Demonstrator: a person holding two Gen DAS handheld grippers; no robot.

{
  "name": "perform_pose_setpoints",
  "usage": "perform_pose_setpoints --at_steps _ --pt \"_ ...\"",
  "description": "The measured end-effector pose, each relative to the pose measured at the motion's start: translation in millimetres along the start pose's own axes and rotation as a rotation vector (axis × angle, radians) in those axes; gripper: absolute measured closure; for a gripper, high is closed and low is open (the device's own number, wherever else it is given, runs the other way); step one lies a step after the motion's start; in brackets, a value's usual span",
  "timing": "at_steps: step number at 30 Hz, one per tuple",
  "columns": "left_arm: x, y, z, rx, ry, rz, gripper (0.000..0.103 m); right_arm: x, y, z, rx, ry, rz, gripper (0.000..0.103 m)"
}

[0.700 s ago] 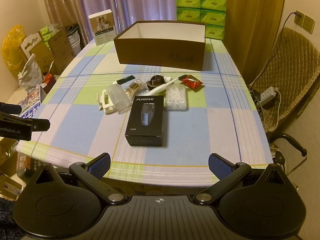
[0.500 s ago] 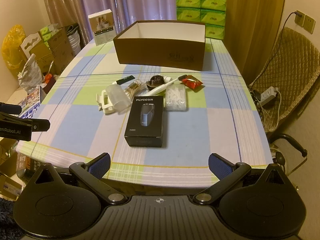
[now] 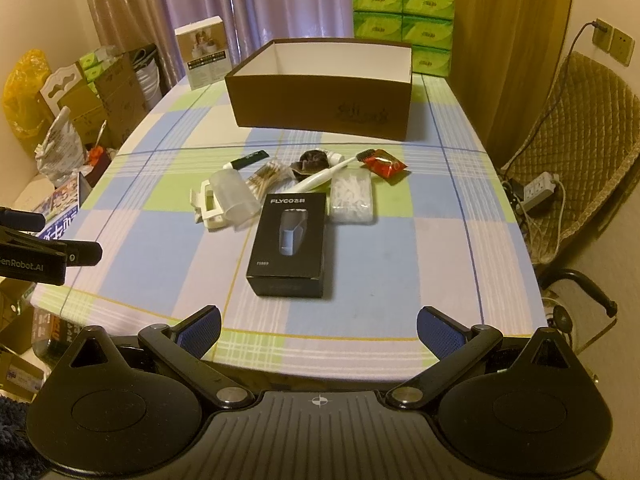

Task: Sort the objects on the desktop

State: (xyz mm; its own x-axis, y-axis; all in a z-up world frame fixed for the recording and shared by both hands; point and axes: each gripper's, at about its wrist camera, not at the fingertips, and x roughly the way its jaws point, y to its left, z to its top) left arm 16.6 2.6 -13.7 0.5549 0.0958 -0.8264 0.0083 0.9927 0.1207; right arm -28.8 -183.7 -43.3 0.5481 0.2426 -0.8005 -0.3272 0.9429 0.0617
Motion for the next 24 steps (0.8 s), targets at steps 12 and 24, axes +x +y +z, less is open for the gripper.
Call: perform_pose_setpoints --at_steps 12,24 --pt "1.6 0.7 1.3 0.001 0.002 -0.001 0.001 4.7 0.6 2.3 -0.008 -0.001 0.004 0.002" --pt "8.2 4.8 3.8 -0.008 0.01 -0.002 0.001 9.5 -0.1 6.1 -0.016 0.007 0.015 0.002"
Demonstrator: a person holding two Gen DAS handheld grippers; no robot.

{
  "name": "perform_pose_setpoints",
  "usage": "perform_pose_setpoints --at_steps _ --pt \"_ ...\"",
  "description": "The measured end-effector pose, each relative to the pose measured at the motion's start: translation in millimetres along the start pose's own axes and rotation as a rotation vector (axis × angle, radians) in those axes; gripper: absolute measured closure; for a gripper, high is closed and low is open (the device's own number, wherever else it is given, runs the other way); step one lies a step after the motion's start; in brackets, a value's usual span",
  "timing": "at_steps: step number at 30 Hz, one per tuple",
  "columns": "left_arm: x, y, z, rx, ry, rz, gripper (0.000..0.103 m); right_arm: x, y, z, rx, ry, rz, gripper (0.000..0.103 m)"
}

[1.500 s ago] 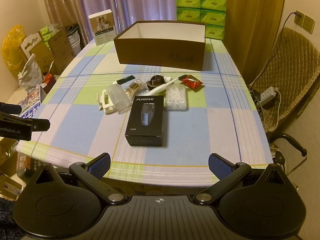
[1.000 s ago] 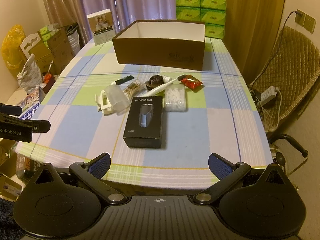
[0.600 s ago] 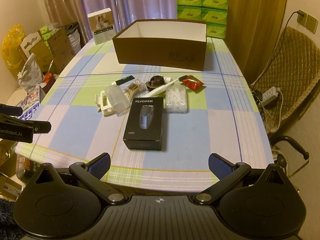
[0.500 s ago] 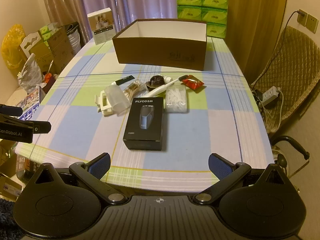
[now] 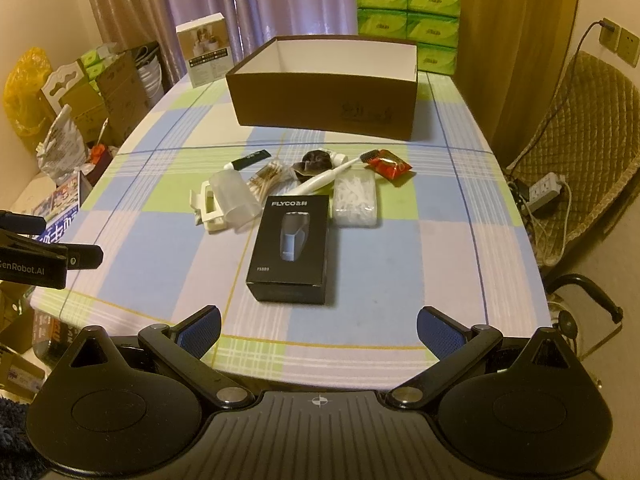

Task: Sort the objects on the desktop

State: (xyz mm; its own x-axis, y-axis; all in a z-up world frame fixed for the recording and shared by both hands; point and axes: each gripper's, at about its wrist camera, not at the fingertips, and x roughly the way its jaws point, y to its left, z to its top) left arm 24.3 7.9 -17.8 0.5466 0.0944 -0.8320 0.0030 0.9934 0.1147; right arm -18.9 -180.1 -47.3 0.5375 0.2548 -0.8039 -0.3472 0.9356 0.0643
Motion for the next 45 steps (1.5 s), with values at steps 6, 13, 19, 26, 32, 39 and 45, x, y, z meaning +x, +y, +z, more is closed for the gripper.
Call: perform_pose_setpoints --at_steps 6,13,19,26,32,39,45 --pt "5 0 2 -0.004 0.01 0.003 0.001 2 -1 3 -0.003 0.003 0.006 0.002" --pt "11 -2 7 0.001 0.018 -0.003 0.001 9 -6 11 0.003 0.014 0.013 0.002" --pt "17 -4 15 0.009 0.015 -0.009 0.001 15 -13 19 0.006 0.014 0.023 0.002" --pt "28 -6 24 0.003 0.032 -0.015 0.001 23 -26 29 0.017 0.027 0.032 0.002" --pt "39 -10 31 0.006 0.034 -0.038 0.001 30 -39 34 0.022 0.03 0.045 0.002" --pt "49 -23 39 0.028 0.004 -0.058 0.001 38 -58 41 0.021 0.023 0.039 0.002" --pt "62 -34 44 0.039 -0.003 -0.054 0.002 46 -75 48 0.007 0.02 0.053 0.002"
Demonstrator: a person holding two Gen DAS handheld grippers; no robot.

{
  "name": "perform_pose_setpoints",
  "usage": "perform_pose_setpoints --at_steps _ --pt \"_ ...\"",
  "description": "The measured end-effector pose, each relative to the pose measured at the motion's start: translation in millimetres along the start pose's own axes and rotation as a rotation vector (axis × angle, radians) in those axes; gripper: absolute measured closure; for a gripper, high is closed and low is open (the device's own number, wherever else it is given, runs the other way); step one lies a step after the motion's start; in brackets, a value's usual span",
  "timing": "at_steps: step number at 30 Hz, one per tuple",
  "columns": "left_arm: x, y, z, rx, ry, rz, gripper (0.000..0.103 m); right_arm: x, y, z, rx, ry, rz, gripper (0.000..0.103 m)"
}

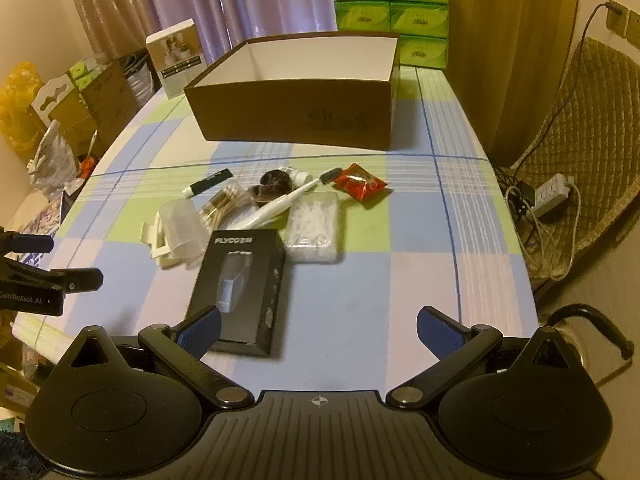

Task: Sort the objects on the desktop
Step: 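Grasp the clear plastic cup with the left tool while the right tool grasps the clear floss-pick box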

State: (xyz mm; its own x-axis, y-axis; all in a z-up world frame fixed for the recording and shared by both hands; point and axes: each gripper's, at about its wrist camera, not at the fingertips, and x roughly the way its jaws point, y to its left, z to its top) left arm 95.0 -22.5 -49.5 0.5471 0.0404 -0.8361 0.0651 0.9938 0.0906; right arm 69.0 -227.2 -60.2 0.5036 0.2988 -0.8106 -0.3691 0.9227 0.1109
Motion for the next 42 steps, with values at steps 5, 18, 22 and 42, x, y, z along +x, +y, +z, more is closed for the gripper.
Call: perform_pose_setpoints --at_steps 5,18,22,42 --pt "11 -6 1 0.006 0.004 0.002 0.004 9 -15 4 -0.015 0.009 0.01 0.002" --pt "34 -13 2 0.071 -0.002 -0.017 0.006 28 -38 8 -0.031 0.036 0.031 0.002" --pt "41 -12 7 0.116 -0.009 -0.028 0.006 35 -38 11 -0.026 0.033 0.034 0.002" --pt "113 -5 50 0.412 0.018 -0.158 0.007 88 -39 29 0.131 0.077 -0.037 0.002"
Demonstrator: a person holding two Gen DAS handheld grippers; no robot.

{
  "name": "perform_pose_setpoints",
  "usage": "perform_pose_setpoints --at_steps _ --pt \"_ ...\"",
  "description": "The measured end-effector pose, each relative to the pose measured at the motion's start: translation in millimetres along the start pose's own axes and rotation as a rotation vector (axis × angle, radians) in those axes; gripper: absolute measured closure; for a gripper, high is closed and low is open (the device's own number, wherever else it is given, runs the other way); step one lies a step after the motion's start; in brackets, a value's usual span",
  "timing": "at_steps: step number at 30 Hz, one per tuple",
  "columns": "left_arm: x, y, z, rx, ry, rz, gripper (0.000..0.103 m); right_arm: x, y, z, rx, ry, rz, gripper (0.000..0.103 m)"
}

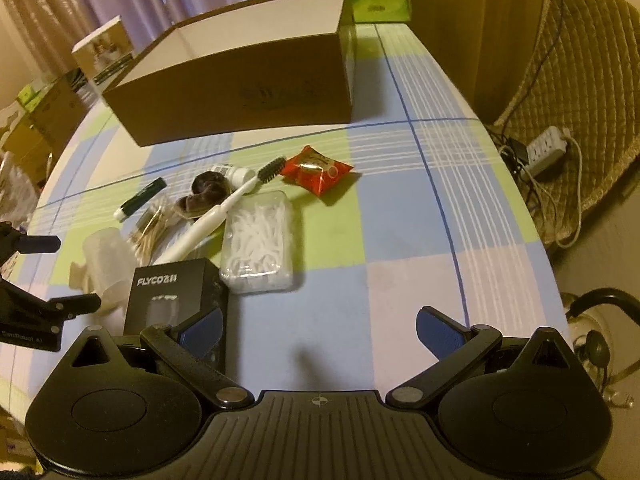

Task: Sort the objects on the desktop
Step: 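Grasp the clear plastic cup with the left tool while the right tool grasps the clear floss-pick box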

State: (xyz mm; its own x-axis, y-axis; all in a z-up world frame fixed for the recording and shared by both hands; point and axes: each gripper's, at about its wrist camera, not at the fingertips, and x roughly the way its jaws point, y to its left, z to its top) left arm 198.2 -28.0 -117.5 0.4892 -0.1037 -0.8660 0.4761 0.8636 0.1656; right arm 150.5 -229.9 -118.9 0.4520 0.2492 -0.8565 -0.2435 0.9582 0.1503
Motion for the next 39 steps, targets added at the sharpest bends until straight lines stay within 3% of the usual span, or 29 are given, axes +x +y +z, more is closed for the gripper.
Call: perform_pose_setpoints --at_steps 9,12,14,21,22,26,29,39 --pt "29 4 8 0.123 0.028 -0.073 0.014 10 2 3 0.039 0.017 -0.024 0.002" --pt "36 4 9 0.142 0.043 -0.096 0.022 13 3 5 0.045 0.018 -0.026 0.002" --pt "39 5 10 0.142 0.042 -0.117 0.031 15 4 7 0.047 0.019 -0.026 0.002" --pt "30 17 15 0.084 -0.012 -0.131 0.032 24 9 17 0.026 0.009 -0.014 0.002" --pt "27 20 16 0.071 -0.022 -0.13 0.032 26 10 19 0.02 0.008 -0.01 0.003" --pt "17 33 20 0.013 -0.05 -0.116 0.032 37 14 29 -0.007 0.02 0.021 0.024" --pt "13 42 22 -0.022 -0.061 -0.103 0.032 48 21 36 -0.043 0.035 0.045 0.032" --pt "12 58 24 -0.089 -0.061 -0.075 0.032 86 42 65 -0.157 0.14 0.093 0.037"
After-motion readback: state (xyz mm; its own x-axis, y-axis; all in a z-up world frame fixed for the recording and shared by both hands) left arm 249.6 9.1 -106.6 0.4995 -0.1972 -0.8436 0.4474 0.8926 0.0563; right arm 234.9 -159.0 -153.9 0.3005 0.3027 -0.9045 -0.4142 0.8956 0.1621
